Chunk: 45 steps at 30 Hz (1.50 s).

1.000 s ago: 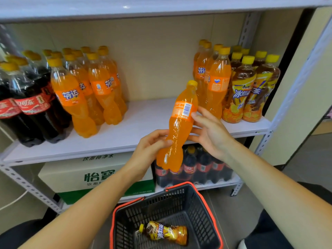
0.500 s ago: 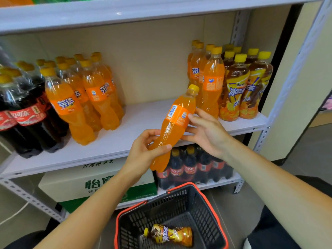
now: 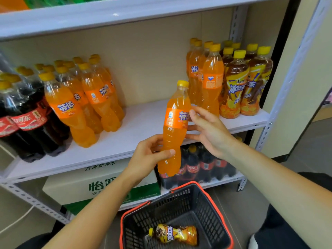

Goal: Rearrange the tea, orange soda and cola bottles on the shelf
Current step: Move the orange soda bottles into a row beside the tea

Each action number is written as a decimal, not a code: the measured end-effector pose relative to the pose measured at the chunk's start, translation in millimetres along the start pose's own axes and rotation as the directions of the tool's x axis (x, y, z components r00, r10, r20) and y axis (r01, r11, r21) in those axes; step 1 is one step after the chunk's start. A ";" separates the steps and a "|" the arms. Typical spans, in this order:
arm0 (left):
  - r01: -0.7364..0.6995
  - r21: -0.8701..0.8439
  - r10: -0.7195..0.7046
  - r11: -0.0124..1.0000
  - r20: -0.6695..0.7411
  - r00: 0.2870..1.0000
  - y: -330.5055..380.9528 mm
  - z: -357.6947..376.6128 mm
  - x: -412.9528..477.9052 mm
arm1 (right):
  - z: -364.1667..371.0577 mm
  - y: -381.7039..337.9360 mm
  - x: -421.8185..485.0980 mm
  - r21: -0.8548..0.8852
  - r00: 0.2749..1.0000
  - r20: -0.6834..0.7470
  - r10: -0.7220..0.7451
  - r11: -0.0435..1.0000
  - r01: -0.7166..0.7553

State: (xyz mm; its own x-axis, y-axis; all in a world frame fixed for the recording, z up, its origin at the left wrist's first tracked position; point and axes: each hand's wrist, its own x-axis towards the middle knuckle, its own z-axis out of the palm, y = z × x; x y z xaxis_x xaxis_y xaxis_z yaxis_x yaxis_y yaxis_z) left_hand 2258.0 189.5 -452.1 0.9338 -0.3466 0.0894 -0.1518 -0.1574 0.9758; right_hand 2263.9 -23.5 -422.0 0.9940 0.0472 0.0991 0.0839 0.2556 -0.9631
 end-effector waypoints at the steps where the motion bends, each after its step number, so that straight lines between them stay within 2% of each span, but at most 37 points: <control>1: 0.003 -0.072 -0.002 0.997 0.005 1.000 1.8 -0.9 -0.1 | -1.2 -1.3 0.3 -0.004 1.000 0.021 -0.014 1.000 0.014; 4: 0.030 -0.213 -0.015 0.977 0.071 0.997 6.6 2.0 0.0 | -0.8 1.0 0.1 -0.053 0.998 0.048 -0.043 0.998 0.046; 7: 0.066 -0.245 -0.035 0.967 0.129 0.991 5.6 9.2 -1.7 | 1.1 6.2 -0.9 -0.062 0.998 0.025 -0.055 0.996 0.056; 13: 0.065 -0.088 -0.063 0.994 0.031 0.998 6.0 6.6 0.9 | 5.5 10.0 -5.4 -0.093 0.990 -0.036 -0.135 0.987 0.132; 17: 0.046 -0.041 -0.046 0.998 0.004 0.999 6.7 -2.1 6.0 | 8.1 13.1 -6.4 -0.116 0.984 -0.048 -0.171 0.980 0.164; 22: 0.106 -0.171 -0.111 0.980 -0.020 0.994 10.5 -5.8 11.1 | 7.2 13.7 -9.9 -0.206 0.974 0.043 -0.222 0.952 0.226; 26: 0.204 -0.305 -0.215 0.930 -0.004 0.977 11.4 -3.8 15.6 | 7.7 18.1 -14.2 -0.313 0.977 0.096 -0.191 0.926 0.211; 30: 0.188 -0.407 -0.182 0.894 0.055 0.982 12.1 -4.0 18.4 | 7.1 17.4 -15.4 -0.264 0.976 0.121 -0.182 0.942 0.209; 37: 0.231 -0.513 -0.232 0.827 0.063 0.971 10.6 -3.8 23.8 | 4.8 15.2 -15.8 -0.158 0.960 0.226 -0.166 0.966 0.204; 41: 0.265 -0.526 -0.273 0.808 0.063 0.960 9.3 0.6 24.0 | 8.8 19.8 -17.5 -0.333 0.946 0.219 -0.240 0.893 0.303; 45: 0.265 -0.525 -0.266 0.809 0.075 0.961 8.1 2.6 23.0 | 9.7 25.4 -18.4 -0.402 0.940 0.207 -0.272 0.852 0.335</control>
State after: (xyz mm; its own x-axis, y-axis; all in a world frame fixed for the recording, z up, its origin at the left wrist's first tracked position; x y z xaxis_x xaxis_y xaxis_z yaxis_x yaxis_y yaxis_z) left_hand 2277.4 177.9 -442.7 0.9136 -0.3602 -0.1884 0.2942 0.2662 0.9179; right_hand 2247.1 -8.6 -445.9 0.8966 0.1751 0.4067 0.4331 -0.1550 -0.8879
